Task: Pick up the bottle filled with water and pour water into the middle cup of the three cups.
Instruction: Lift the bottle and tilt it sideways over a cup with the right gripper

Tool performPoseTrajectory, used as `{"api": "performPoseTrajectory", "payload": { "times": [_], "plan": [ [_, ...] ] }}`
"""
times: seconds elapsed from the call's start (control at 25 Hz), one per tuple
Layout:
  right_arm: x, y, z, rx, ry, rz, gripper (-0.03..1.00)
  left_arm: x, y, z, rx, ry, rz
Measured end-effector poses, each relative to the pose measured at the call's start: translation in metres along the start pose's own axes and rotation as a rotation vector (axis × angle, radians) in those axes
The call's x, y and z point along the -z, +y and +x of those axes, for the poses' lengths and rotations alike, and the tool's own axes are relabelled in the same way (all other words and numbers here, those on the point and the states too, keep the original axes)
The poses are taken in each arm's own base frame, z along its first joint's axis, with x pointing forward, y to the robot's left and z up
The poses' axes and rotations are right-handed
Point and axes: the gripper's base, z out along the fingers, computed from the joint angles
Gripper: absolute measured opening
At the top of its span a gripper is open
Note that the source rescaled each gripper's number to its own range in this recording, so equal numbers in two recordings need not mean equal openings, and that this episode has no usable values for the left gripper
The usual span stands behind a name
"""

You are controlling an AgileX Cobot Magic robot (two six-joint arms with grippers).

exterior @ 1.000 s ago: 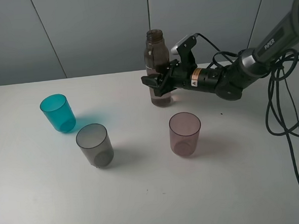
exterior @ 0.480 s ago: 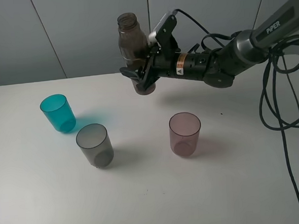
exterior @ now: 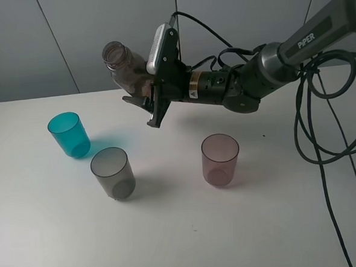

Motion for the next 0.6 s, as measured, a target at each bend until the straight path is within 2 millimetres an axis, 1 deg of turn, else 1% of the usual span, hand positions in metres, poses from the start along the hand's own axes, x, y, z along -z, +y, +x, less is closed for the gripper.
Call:
{"api": "performPoseTrajectory", "payload": {
  "times": [0.24,0.6],
  "plan": [
    [-0.001,0.002,0.004,0.122,0.057,-0.008,0.01,0.0,0.0,0.0,0.0,0.0,0.0],
    [-0.009,0.015,-0.005,0.346,0.045,-0.045,0.0,0.0,0.0,0.0,0.0,0.0,0.0]
  ]
}}
